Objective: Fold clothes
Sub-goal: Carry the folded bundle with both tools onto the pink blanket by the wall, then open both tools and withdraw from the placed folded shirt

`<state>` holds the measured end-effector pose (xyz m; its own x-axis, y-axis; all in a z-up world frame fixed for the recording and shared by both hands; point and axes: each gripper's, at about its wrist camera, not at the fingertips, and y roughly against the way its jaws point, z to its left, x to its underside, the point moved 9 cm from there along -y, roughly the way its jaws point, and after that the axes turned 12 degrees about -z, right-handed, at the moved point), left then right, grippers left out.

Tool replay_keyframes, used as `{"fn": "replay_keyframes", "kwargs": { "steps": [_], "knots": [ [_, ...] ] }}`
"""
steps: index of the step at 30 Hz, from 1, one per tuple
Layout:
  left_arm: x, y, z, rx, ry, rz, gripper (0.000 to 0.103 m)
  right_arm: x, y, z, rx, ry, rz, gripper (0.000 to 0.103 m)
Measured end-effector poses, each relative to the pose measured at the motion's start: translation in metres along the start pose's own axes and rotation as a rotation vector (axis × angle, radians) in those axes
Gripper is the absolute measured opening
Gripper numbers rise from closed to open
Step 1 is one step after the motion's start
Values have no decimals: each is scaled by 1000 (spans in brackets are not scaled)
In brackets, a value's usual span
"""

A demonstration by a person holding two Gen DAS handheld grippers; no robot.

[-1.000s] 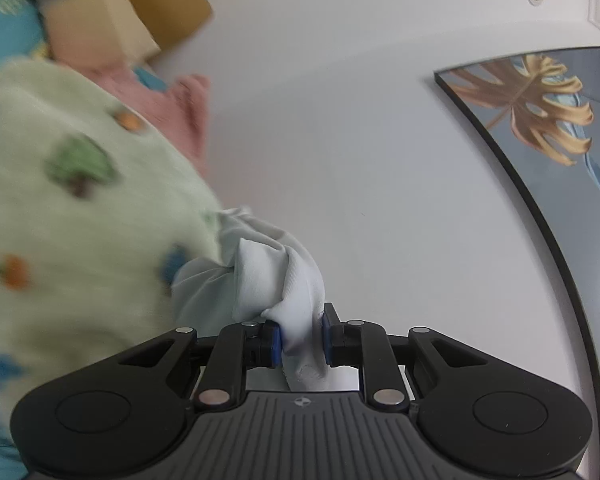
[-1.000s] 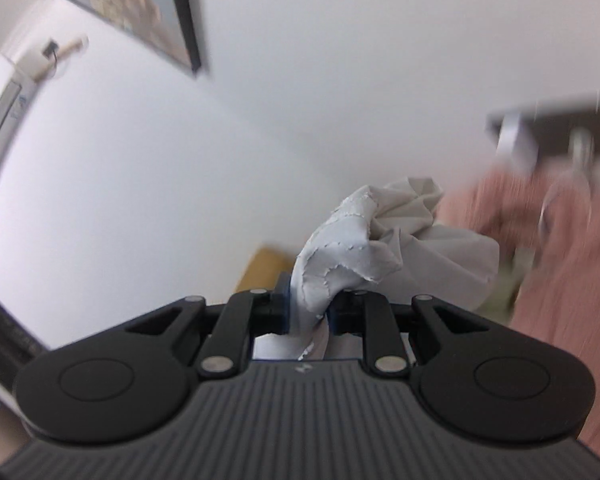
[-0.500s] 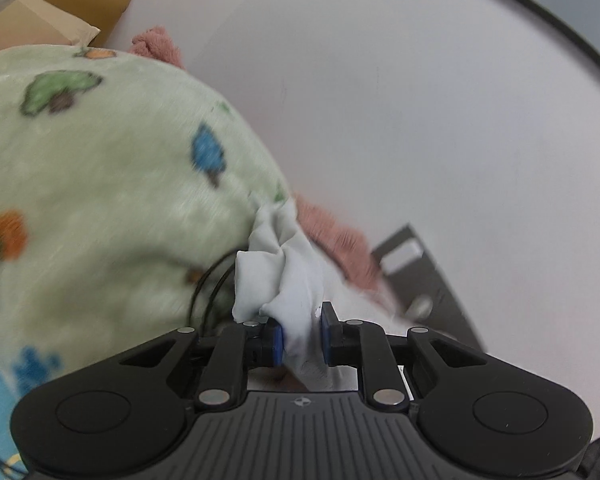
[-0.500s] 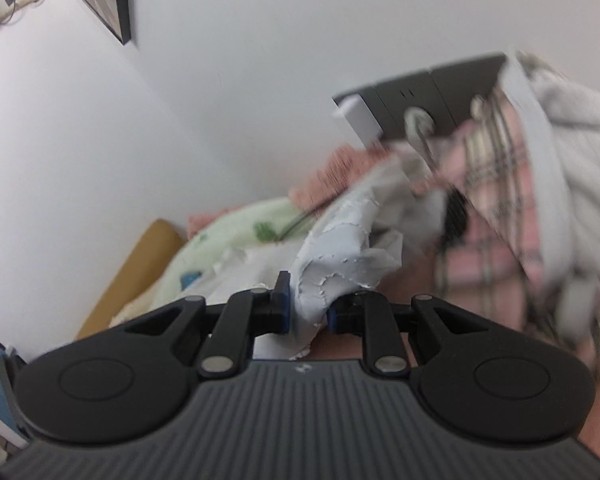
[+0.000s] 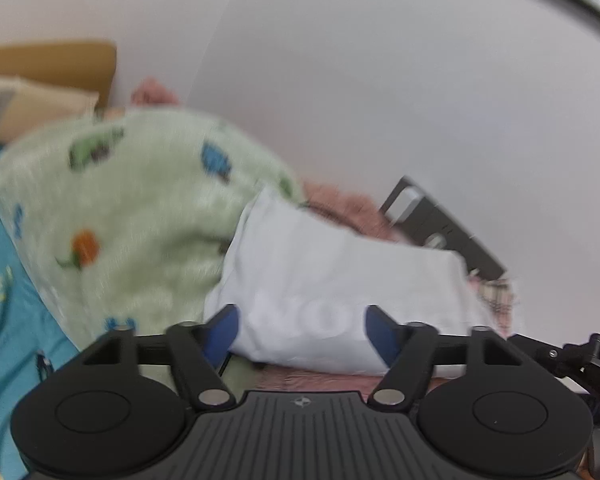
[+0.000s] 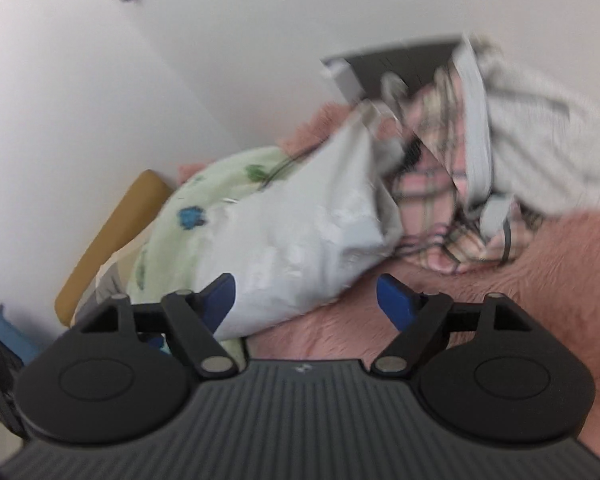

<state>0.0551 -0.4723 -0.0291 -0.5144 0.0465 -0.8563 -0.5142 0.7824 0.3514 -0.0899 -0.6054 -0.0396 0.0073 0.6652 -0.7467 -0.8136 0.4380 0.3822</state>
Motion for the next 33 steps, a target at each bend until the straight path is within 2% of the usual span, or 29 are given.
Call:
{"fn": "replay_keyframes", "kwargs": {
  "steps": [3,5,7,12,15,19,25,33],
  "knots": [
    [-13,34,-17,8,-51,-53,85,-6,26,18,-26,68,-37,79],
    [-22,58,-27,12,-86,-91,94,-10,44,30,-43,114,-61,79],
    [-29,82,-35,10,-126,-137,96,-14,62,42,-60,159,-86,79],
    [-37,145,-55,16,-199,-222,100,-20,107,69,-98,271,-156,79],
    [-38,179,-66,36,-213,-270,103,-16,130,76,-107,294,-195,79],
    [-32,218,-79,31,-281,-323,103,-8,157,83,-111,323,-233,79],
    [-26,258,-78,-18,-309,-370,103,8,184,96,-120,354,-298,79],
    [-13,283,-63,-38,-320,-393,103,35,204,125,-166,483,-357,79]
  ]
}}
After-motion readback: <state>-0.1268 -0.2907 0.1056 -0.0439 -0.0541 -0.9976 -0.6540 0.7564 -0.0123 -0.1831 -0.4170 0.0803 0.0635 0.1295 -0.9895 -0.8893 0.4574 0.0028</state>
